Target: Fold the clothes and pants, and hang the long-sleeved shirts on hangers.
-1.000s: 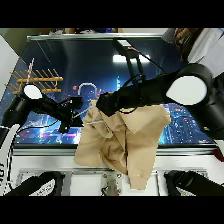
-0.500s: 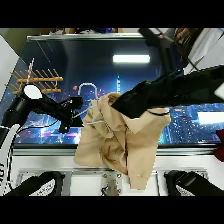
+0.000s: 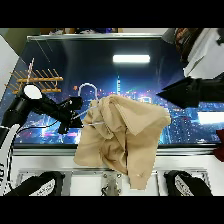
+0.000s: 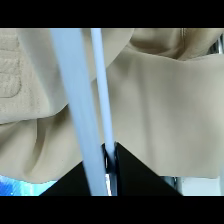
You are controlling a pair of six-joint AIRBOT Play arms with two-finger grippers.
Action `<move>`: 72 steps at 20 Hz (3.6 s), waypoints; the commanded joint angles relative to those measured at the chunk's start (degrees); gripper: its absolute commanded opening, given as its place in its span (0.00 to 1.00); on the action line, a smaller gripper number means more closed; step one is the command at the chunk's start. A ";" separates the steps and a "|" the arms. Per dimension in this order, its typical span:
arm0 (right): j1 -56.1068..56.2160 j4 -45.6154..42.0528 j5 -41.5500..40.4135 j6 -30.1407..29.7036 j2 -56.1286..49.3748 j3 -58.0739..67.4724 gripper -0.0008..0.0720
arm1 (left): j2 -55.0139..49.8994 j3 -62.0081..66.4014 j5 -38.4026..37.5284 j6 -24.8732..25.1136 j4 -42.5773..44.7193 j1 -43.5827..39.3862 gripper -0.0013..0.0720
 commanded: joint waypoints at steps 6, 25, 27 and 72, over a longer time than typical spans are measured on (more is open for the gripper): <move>-13.57 11.96 6.14 -28.09 -1.22 -5.62 0.75 | 0.00 0.04 -0.24 0.04 -0.02 0.07 0.05; -5.16 13.79 16.48 -61.24 -14.38 -19.26 0.75 | 0.00 0.04 -0.66 0.04 0.00 0.07 0.05; -3.89 12.76 16.39 -63.52 -14.67 -20.48 0.75 | 0.00 0.04 -0.63 0.04 0.02 0.07 0.05; 10.69 23.37 6.49 -65.22 -18.93 -21.18 0.74 | 0.00 0.04 -1.25 0.02 0.00 0.07 0.05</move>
